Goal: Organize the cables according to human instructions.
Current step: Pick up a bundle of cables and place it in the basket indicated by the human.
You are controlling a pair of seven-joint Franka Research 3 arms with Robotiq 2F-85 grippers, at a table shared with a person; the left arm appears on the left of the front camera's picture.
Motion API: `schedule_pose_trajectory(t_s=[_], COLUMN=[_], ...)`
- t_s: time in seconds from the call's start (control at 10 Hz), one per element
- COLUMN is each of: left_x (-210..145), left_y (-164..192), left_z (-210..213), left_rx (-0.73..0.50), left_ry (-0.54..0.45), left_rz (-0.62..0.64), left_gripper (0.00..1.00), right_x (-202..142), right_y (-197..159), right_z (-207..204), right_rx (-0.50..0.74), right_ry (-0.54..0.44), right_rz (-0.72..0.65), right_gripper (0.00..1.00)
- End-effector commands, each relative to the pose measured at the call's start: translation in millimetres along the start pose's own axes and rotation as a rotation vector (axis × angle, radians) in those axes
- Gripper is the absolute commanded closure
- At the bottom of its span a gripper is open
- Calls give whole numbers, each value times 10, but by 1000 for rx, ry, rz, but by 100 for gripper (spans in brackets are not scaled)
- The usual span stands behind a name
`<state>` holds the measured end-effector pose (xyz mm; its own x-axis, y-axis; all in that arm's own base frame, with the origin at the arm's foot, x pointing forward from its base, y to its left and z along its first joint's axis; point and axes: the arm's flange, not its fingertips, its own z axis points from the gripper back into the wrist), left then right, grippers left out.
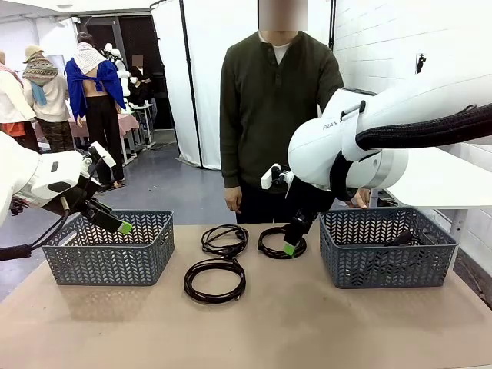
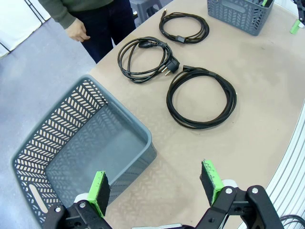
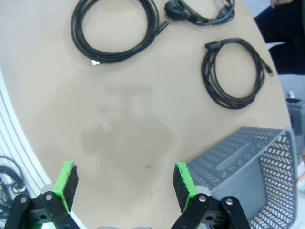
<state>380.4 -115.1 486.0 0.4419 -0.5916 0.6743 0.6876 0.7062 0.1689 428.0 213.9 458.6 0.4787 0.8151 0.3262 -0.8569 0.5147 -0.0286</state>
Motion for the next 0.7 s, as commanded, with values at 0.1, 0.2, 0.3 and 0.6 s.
schedule_pose_trajectory(t_s=[0.1, 0.2, 0.3, 0.6], left_x=[-2, -2, -2, -2], left_y=[7, 7, 7, 7], left_z=[-8, -8, -8, -8], left_rx=[1, 1, 1, 1], left_ry=[-3, -3, -3, -3], left_rz=[16, 16, 16, 16], left_gripper=[0, 0, 0, 0], right_x=[431, 573, 737, 1175], right_y=[-185, -258, -365, -721], right_z=[3, 9, 16, -91], right_rx=[-22, -18, -11, -17], right_ry=[51, 56, 49, 52], right_rz=[-125, -180, -287, -481], right_gripper=[0, 0, 0, 0])
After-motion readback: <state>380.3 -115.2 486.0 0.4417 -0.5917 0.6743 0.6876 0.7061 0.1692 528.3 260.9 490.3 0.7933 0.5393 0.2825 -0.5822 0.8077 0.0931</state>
